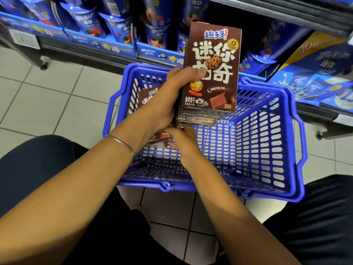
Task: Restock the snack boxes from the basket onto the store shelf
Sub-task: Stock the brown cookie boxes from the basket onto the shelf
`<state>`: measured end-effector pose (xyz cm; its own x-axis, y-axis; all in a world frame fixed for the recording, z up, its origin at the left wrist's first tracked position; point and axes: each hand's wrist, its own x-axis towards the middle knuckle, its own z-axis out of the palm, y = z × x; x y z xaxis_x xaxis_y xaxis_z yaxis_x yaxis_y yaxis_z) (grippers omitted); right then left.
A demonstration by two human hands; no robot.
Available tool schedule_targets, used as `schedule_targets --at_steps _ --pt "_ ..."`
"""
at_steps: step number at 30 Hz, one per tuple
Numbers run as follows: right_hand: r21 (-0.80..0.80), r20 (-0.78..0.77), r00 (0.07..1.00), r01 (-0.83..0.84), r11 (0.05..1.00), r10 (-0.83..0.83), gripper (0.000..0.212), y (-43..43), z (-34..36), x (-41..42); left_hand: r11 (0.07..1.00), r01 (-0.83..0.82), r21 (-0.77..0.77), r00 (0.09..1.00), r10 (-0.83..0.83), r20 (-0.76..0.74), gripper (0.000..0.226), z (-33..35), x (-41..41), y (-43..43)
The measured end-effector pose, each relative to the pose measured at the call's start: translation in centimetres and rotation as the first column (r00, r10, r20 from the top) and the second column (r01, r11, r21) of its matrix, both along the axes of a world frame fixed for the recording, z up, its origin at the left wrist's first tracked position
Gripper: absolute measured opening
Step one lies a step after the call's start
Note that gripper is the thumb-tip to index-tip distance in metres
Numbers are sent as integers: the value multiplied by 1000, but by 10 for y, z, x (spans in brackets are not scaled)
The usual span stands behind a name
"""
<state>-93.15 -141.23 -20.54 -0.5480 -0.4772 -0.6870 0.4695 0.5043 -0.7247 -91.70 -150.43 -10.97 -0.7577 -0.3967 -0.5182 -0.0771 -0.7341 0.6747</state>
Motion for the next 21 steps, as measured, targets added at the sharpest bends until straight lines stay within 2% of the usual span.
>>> schedule_targets --at_steps 2,5,8,10,16,18,21 --pt "-53 84 994 73 996 -68 15 12 3 -10 1000 21 -16 1000 -21 -11 87 1 0 1" --pt "-52 144 974 185 981 -176 22 34 4 -25 995 56 -78 998 -59 -29 79 2 0 1" --pt "-30 153 955 263 964 -255 28 61 8 -40 994 44 -98 999 -47 -23 96 5 1 0" --pt "-18 161 937 316 949 -309 29 77 14 -50 994 32 -101 999 -32 -4 99 8 4 0" --pt "29 202 875 444 895 -441 56 111 55 -75 999 9 -54 1000 -9 6 79 15 22 2" --pt "27 226 856 471 882 -464 55 120 78 -79 999 -5 -33 997 7 72 78 24 29 6" --pt "2 241 862 459 888 -446 36 133 129 -81 1000 7 14 987 -9 161 52 54 40 15"
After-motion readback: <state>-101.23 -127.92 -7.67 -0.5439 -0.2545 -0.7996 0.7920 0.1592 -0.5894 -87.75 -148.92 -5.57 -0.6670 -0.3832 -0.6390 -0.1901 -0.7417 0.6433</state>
